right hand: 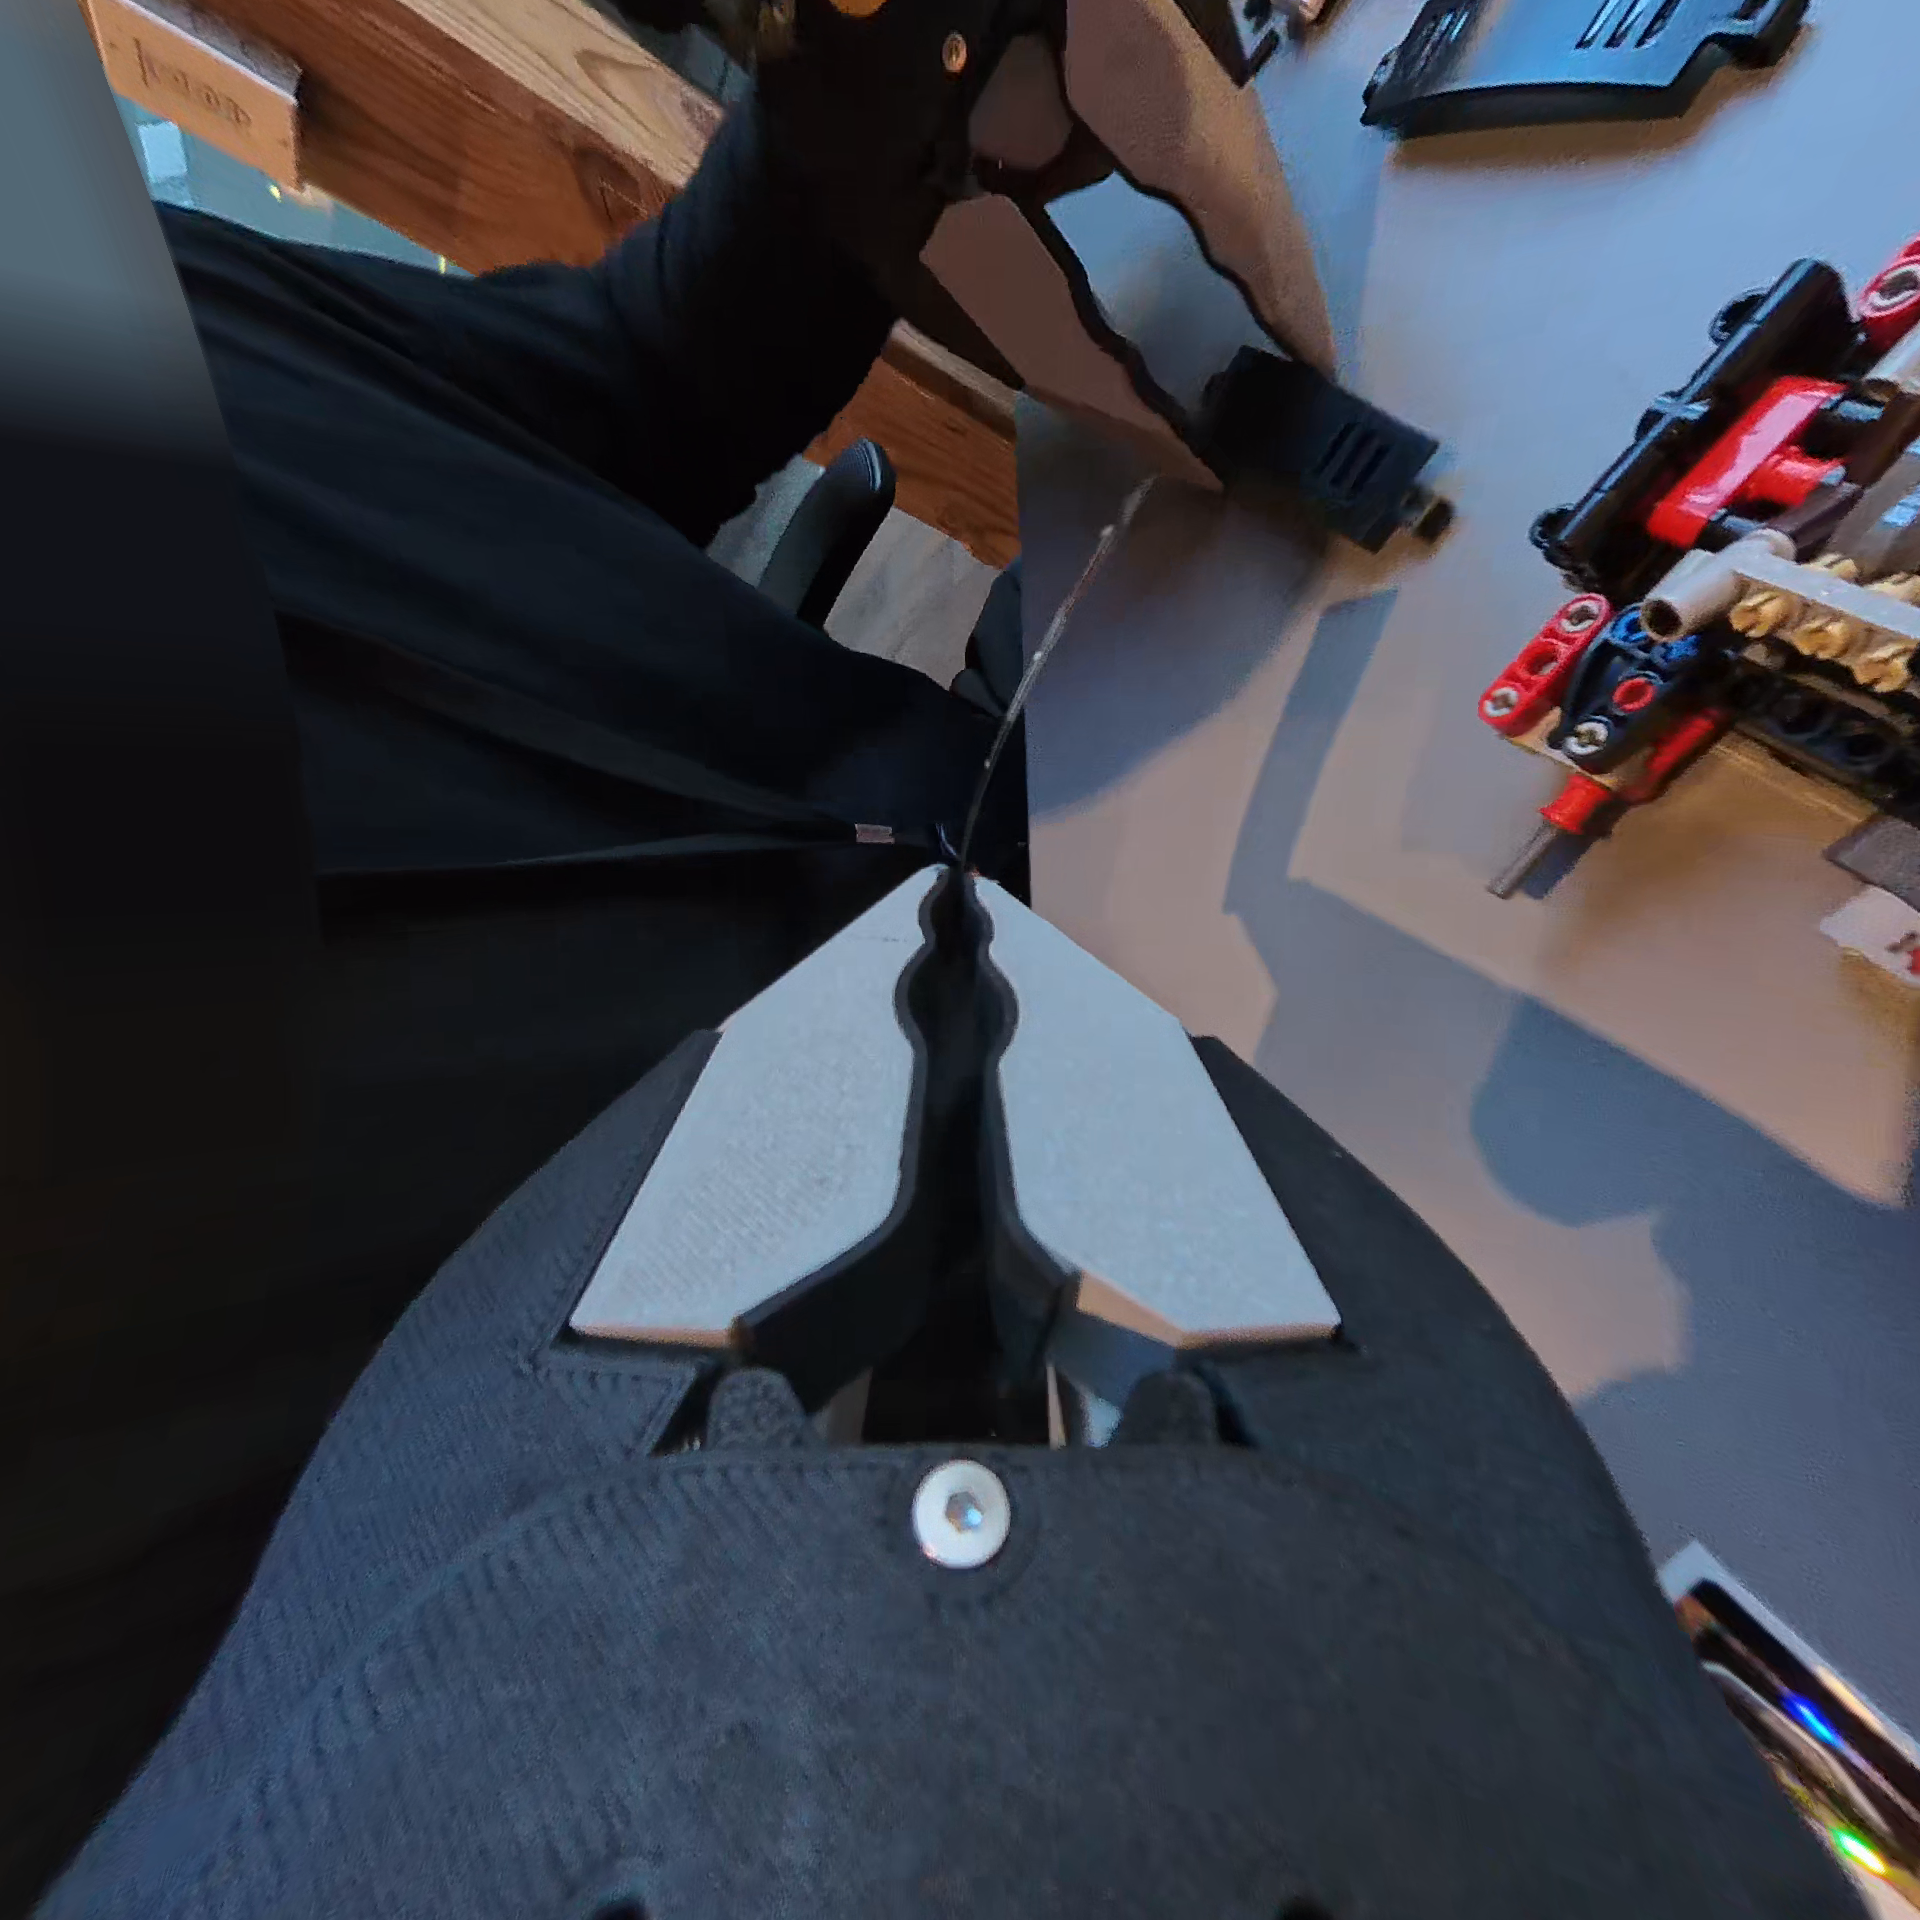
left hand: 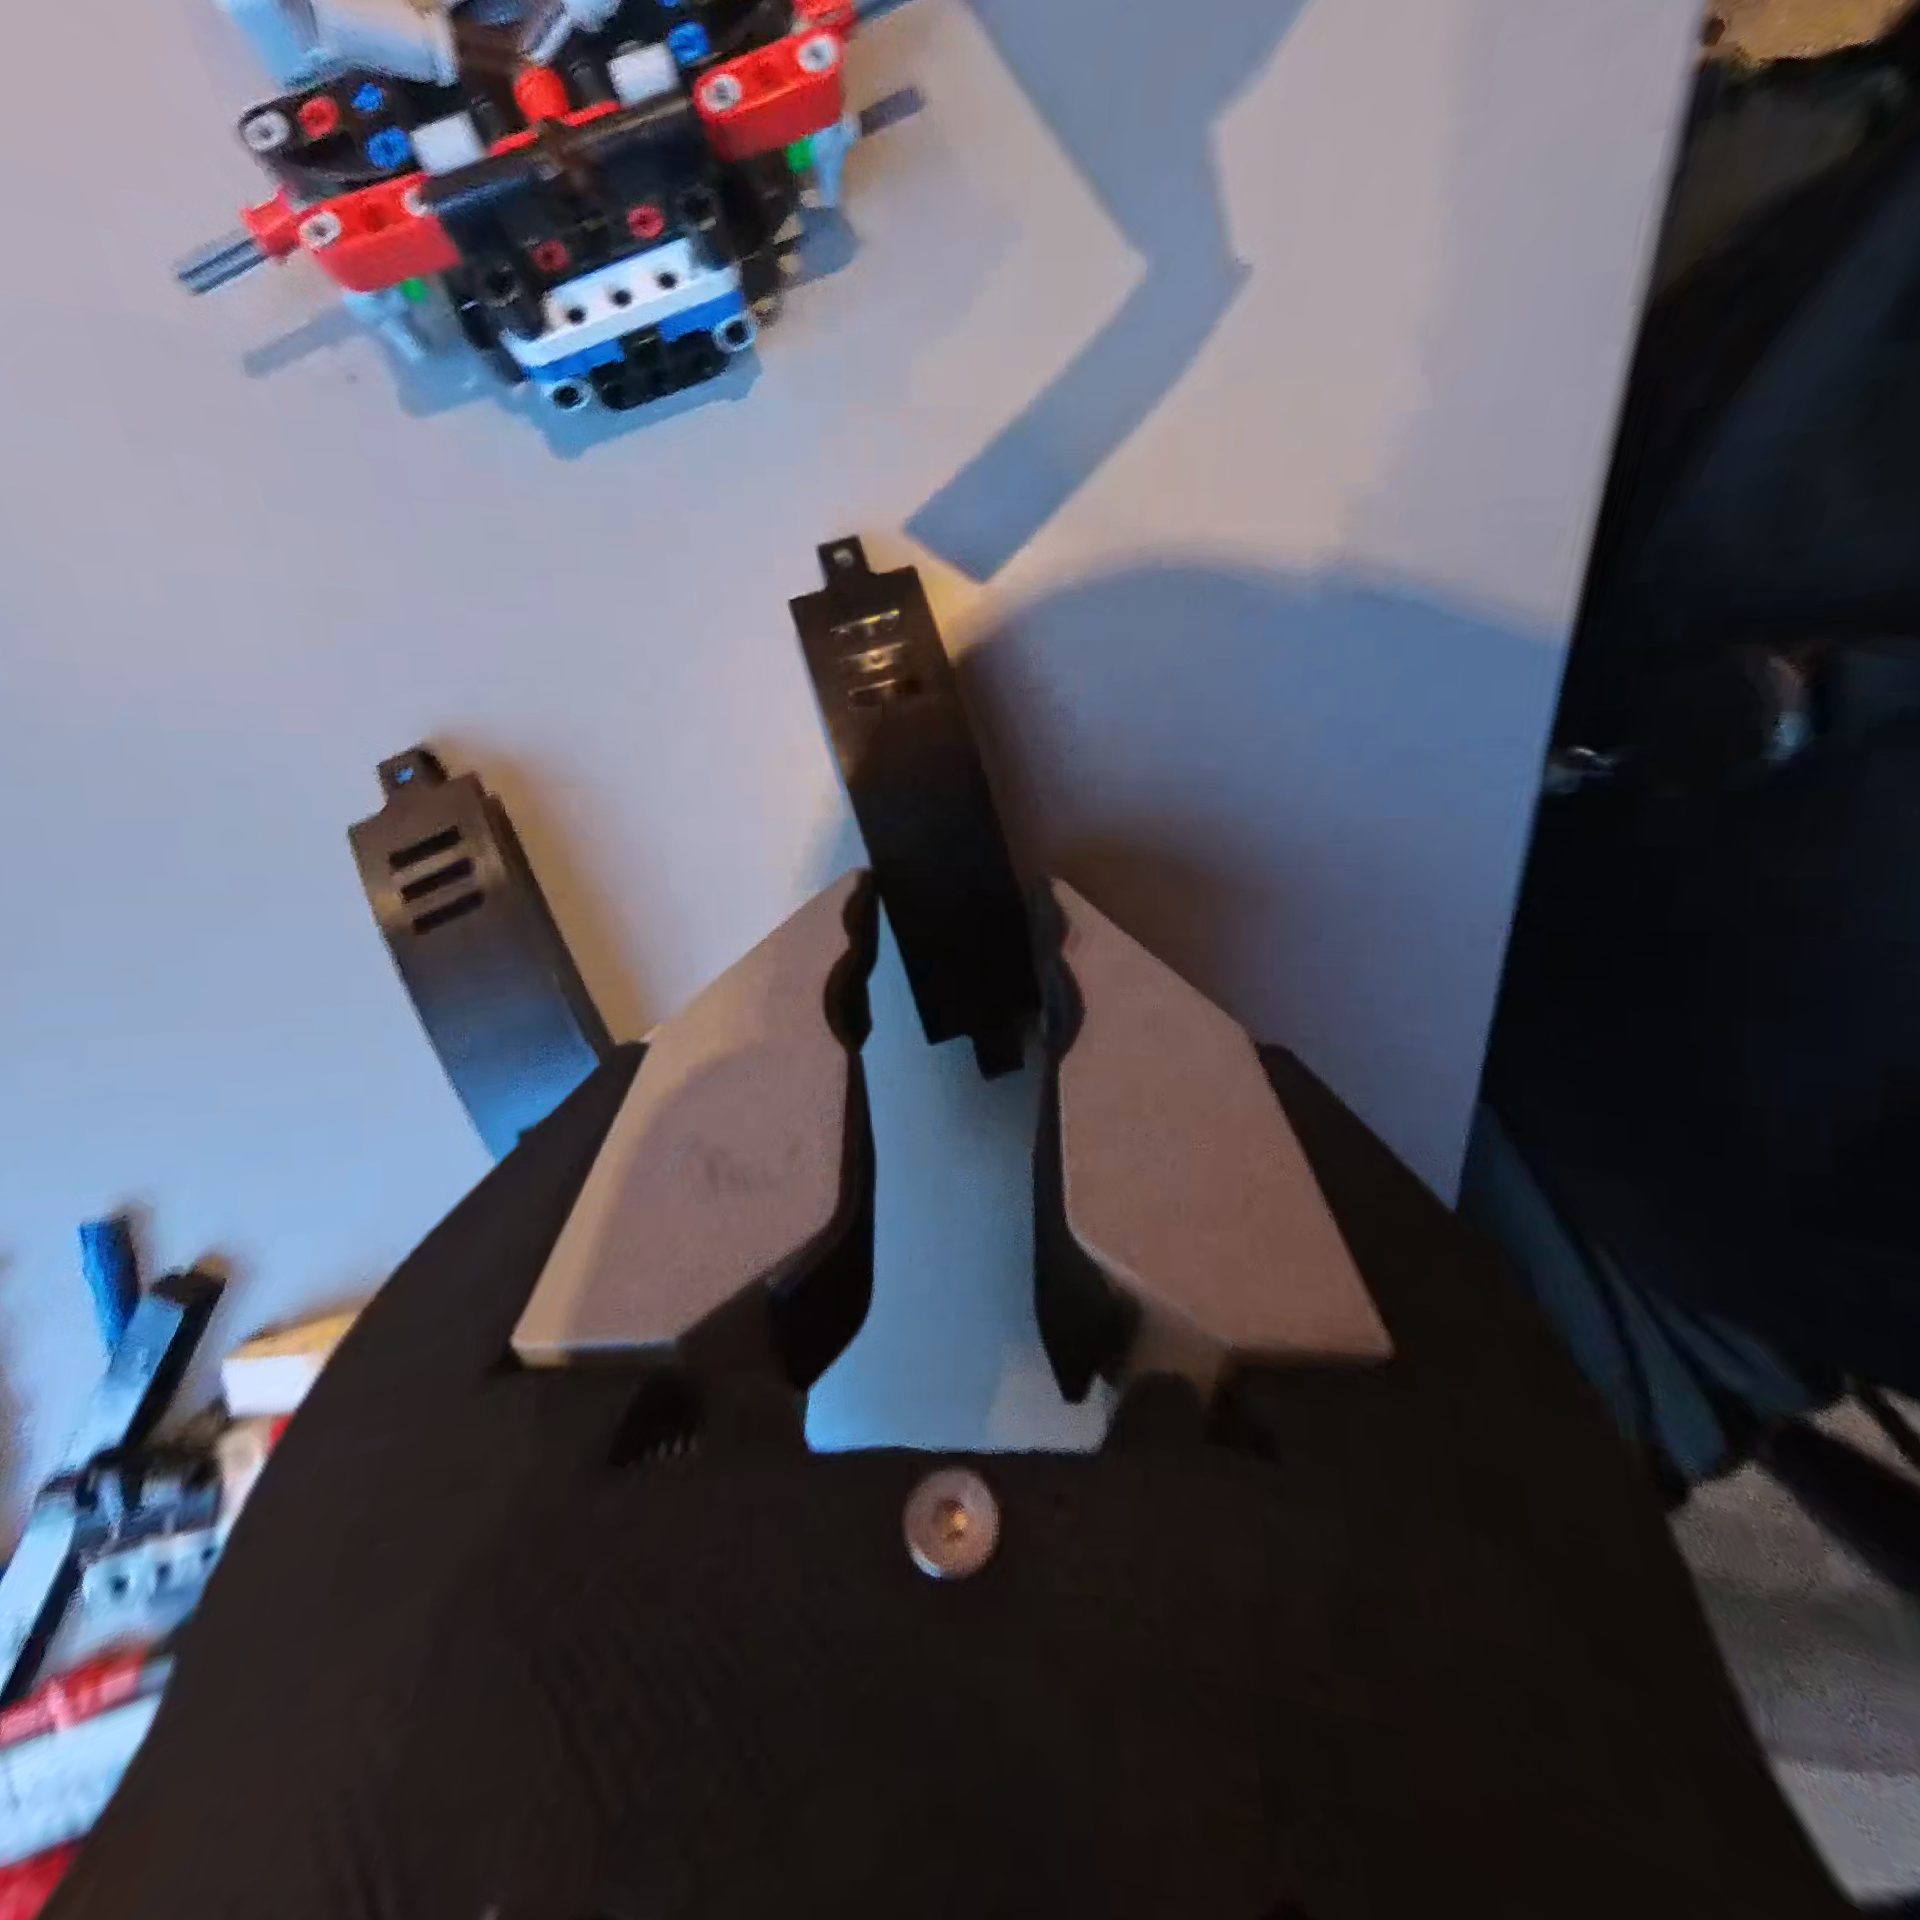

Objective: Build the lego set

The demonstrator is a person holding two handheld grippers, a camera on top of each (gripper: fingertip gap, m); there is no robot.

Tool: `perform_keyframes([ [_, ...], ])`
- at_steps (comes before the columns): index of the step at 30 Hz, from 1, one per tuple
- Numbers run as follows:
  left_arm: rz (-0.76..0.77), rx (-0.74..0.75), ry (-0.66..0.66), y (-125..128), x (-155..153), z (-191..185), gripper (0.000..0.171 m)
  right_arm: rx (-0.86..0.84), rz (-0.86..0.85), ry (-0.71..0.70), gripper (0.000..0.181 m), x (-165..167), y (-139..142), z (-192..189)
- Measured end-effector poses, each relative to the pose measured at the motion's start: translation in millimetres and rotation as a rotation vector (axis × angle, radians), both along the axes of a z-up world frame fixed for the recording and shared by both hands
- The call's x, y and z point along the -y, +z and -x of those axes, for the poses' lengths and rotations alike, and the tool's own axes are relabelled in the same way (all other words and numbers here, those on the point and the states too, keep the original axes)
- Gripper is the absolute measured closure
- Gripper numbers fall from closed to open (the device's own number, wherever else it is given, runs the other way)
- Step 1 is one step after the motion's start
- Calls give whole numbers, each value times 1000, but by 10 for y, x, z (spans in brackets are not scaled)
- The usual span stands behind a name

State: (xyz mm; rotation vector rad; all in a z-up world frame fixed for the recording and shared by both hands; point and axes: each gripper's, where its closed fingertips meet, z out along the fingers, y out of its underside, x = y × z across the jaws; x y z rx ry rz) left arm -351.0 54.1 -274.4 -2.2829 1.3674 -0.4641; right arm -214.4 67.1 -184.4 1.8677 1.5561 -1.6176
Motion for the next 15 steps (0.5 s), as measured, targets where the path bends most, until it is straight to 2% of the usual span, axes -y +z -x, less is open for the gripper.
perform_keyframes([
  [3,41,44,-195,9,89,-83,145,1,5,8,181,-54,0,-3],
  [5,44,51,-264,11,71,-119,145,3,11,18,181,-63,4,-2],
  [10,94,132,-315,27,37,-305,144,-3,7,47,181,-57,7,11],
  [15,68,175,-243,59,-25,-222,117,-19,-3,37,181,-178,-2,77],
])
